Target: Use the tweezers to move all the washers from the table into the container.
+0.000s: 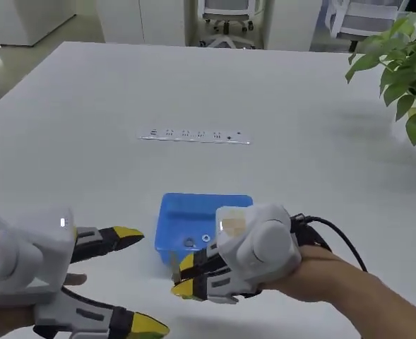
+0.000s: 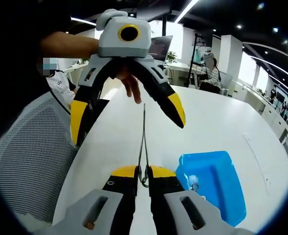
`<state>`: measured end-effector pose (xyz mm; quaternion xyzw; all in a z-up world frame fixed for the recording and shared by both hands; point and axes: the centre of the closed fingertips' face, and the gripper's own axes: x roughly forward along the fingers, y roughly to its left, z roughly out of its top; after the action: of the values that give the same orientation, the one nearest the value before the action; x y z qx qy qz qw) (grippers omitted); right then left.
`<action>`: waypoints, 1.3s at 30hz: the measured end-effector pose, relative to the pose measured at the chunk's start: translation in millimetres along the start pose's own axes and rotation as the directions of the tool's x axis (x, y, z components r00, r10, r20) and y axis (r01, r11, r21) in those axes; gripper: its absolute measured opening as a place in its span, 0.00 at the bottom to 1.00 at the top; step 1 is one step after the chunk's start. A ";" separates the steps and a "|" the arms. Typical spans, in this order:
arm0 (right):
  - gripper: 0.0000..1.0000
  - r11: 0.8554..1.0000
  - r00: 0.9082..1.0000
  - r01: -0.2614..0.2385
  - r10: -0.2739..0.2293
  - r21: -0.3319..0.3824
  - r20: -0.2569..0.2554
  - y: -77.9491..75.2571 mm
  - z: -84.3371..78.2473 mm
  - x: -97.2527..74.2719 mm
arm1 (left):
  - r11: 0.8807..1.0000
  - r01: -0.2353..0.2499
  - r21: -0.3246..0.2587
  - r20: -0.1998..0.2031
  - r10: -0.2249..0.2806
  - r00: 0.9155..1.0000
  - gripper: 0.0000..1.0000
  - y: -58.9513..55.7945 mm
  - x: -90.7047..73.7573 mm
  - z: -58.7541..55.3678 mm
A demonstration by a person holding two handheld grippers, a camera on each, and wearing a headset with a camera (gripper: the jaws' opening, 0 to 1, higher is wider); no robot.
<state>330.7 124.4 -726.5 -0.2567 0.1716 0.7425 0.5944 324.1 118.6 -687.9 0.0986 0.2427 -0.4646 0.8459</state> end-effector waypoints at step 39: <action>0.10 0.994 0.997 0.068 -0.070 -0.088 -0.013 -75.9 -23.1 -17.4 | 0.998 -0.056 -0.023 0.050 0.057 0.997 0.99 19.5 -1.5 19.8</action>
<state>411.3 115.4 -731.3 -0.2942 0.1349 0.7262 0.6065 346.0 122.6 -671.3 0.0843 0.2233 -0.4400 0.8657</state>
